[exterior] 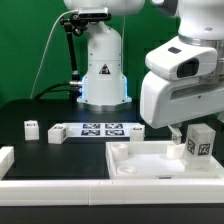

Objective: Assemble one leg

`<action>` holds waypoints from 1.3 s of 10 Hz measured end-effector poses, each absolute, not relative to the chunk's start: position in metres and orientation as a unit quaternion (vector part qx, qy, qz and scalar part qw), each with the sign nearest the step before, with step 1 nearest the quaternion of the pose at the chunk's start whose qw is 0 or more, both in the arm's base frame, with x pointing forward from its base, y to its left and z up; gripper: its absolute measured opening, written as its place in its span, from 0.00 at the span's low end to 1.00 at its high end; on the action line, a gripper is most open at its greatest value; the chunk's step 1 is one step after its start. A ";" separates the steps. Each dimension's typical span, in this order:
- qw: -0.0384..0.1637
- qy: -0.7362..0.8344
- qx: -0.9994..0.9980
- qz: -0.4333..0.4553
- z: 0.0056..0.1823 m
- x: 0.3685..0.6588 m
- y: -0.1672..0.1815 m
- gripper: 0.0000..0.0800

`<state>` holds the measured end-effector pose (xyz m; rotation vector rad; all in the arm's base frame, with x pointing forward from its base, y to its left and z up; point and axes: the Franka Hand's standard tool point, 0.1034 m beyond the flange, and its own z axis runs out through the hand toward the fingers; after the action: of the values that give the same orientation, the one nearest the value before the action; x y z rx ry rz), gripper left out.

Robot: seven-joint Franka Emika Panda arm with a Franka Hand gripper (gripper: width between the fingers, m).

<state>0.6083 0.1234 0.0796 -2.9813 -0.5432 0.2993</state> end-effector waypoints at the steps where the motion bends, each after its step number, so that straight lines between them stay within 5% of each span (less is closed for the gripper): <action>1: 0.048 -0.178 -0.978 0.098 0.079 0.608 0.124 0.81; 3: 0.048 -0.178 -0.978 0.098 0.079 0.608 0.123 0.51; 4: 0.047 -0.178 -0.978 0.098 0.079 0.609 0.122 0.51; 5: 0.045 -0.177 -0.978 0.098 0.079 0.609 0.118 0.37; 9: 0.048 -0.132 -0.986 0.086 0.076 0.608 0.115 0.37; 13: 0.045 0.099 -0.992 0.064 0.076 0.608 0.119 0.37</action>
Offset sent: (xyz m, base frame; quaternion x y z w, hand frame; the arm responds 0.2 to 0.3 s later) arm 0.0000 0.0000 0.0000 0.0000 0.0000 0.0000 1.0000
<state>0.6084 0.1186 0.0756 -3.0307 0.3020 0.1966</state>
